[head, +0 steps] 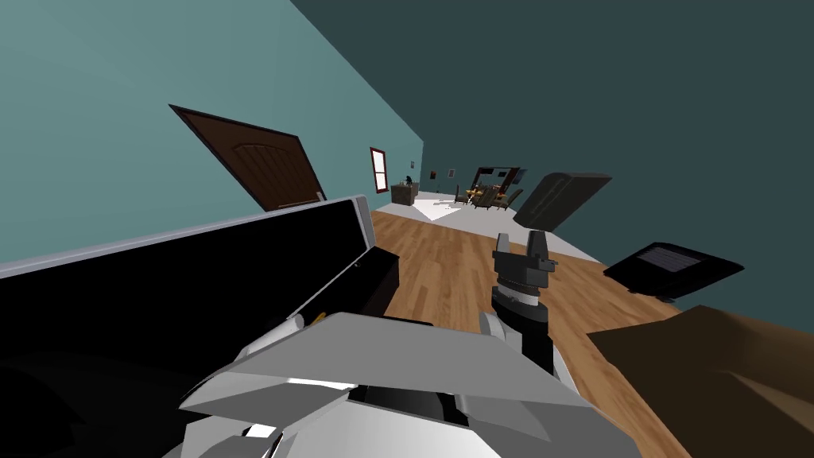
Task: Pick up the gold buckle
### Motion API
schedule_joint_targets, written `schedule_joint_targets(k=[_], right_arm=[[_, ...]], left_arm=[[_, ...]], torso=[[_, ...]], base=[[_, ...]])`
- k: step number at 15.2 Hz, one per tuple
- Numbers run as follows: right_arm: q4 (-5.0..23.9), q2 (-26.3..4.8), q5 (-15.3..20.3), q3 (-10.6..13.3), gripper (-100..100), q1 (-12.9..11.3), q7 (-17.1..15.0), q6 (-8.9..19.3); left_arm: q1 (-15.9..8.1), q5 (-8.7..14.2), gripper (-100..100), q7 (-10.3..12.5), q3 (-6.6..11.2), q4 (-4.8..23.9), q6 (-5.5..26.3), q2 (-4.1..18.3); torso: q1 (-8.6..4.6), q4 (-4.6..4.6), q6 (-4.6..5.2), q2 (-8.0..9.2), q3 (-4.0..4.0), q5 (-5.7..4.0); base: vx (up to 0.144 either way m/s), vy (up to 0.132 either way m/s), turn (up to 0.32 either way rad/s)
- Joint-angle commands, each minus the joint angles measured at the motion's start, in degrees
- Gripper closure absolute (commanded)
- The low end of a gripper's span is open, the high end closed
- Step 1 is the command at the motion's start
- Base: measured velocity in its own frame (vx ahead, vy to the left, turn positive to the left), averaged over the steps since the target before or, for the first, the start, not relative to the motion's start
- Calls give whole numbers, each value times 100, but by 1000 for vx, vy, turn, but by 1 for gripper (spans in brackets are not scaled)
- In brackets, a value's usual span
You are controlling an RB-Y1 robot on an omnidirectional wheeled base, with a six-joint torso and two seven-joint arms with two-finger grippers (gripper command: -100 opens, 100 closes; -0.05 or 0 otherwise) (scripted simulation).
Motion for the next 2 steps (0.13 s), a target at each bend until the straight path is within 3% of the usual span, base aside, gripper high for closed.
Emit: schedule_joint_targets(k=[1,2], right_arm=[[0,0,0,0,0,0,0,0],[0,0,0,0,0,0,0,0]], left_arm=[[26,12,100,15,43,-142,161,20],[17,-3,100,12,15,-88,76,-2]], torso=[[0,0,0,0,0,0],[-1,0,-1,0,0,-1]], base=[[0,0,0],[0,0,0]])
